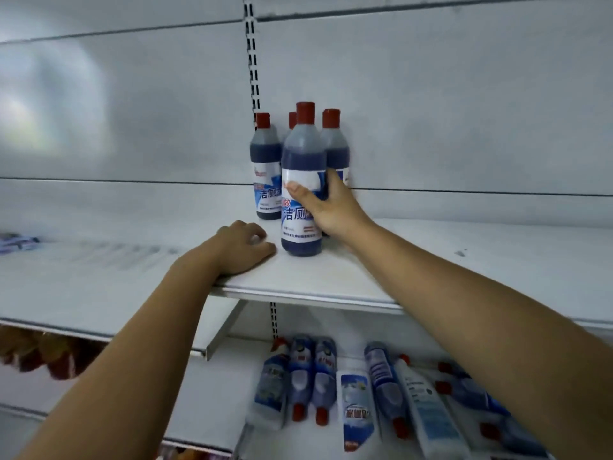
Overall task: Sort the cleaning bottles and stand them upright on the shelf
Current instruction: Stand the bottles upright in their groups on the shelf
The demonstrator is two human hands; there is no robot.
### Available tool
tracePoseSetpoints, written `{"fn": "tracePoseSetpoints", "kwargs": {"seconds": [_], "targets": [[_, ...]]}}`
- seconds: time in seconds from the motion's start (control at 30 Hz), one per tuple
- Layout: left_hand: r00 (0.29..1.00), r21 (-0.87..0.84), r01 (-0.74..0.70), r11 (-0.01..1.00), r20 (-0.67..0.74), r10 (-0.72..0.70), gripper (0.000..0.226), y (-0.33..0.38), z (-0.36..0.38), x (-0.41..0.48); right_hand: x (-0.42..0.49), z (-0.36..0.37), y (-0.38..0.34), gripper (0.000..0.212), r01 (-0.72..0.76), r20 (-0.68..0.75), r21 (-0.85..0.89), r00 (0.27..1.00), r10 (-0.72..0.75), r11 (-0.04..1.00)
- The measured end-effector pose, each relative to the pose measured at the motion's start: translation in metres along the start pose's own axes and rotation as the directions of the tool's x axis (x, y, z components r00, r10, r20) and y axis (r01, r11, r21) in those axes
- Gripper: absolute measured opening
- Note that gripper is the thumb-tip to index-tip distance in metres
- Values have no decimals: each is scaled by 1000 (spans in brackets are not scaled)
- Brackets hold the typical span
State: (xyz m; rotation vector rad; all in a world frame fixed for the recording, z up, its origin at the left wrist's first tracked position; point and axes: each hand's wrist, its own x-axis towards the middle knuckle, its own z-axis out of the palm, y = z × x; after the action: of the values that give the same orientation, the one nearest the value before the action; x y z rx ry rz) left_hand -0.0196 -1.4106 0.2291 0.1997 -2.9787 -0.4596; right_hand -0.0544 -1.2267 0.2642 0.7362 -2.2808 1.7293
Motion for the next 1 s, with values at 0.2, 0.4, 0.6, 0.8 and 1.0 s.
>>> {"fn": "tracePoseSetpoints", "kwargs": {"seconds": [0.2,0.4,0.6,0.8,1.0], "targets": [[997,4,-64,998,-42,65,57,-2,6,-1,-11,14,-3,74,-27,-33,-187,999,21,982],[994,8,-103,995,-29,103,57,-3,8,-1,-14,15,2,72,-110,-108,-358,991,76,927],[994,-7,-111,994,-23,111,57,-5,7,-1,8,34,6,63,-111,-213,-650,976,-40,752],[994,-17,-112,994,-21,112,56,-7,7,0,20,33,16,46,-169,-220,-790,975,-15,589],[994,-28,-109,994,-19,109,54,-8,7,-1,25,41,33,42,-186,-227,-817,974,-8,546]]}}
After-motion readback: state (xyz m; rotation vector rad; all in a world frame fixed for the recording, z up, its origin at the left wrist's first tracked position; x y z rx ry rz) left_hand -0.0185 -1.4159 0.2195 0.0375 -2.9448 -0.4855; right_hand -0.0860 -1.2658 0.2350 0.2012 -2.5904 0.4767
